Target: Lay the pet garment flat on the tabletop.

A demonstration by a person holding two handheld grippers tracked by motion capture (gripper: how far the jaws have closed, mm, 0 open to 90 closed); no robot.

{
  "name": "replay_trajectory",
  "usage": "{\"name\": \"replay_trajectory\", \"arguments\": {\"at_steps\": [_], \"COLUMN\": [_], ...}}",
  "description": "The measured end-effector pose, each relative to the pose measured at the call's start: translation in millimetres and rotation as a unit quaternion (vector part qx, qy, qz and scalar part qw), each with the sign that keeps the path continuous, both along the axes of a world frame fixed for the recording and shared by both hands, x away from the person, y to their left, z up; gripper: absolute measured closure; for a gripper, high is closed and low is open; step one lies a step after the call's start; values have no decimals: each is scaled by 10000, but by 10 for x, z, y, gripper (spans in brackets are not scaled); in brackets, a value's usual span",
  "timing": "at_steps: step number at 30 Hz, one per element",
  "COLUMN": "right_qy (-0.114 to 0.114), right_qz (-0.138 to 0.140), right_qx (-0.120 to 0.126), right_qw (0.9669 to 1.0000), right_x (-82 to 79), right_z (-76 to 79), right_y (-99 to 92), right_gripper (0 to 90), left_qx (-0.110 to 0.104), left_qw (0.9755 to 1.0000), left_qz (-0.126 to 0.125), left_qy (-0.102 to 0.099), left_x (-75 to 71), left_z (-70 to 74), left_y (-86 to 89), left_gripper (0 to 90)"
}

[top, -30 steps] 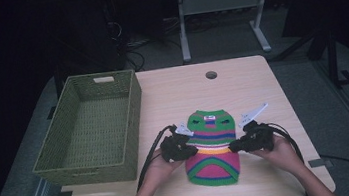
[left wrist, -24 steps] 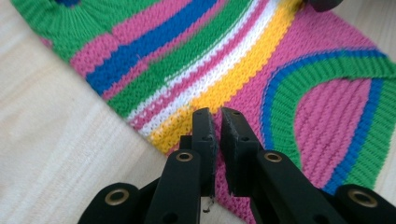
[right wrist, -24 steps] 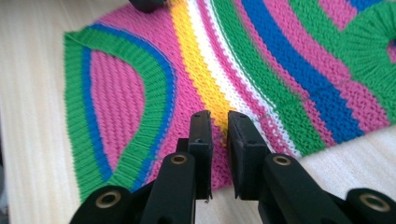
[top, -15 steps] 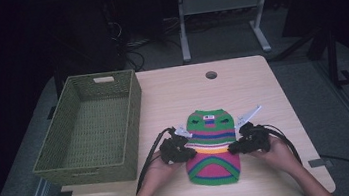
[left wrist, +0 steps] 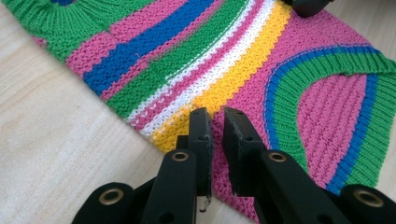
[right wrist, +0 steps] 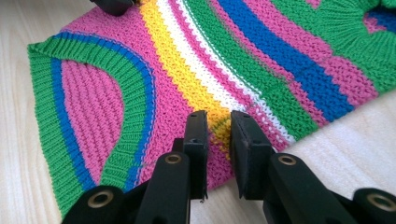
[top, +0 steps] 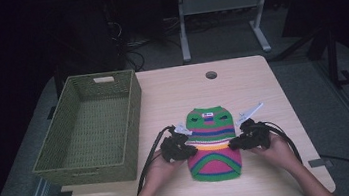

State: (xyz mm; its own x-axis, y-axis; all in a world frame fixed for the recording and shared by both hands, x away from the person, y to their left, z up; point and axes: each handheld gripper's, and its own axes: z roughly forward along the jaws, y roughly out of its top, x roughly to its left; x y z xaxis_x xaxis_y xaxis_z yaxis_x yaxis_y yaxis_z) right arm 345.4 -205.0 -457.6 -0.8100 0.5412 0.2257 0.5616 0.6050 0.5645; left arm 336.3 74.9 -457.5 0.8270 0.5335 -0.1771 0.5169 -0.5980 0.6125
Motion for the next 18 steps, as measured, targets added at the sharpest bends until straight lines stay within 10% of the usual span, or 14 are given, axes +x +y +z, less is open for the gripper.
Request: {"name": "replay_trajectory", "arguments": {"at_steps": [18], "right_qy": [-120], "right_qz": [-350], "right_qx": [114], "right_qw": [9993], "right_x": [111], "right_z": [-25], "right_y": [-64], "right_gripper": [726], "left_qx": [-158], "left_qw": [9993], "left_qz": [326], "left_qy": [-122], "left_x": [119], "left_z": [-37], "left_y": [-49], "left_gripper": [796]}}
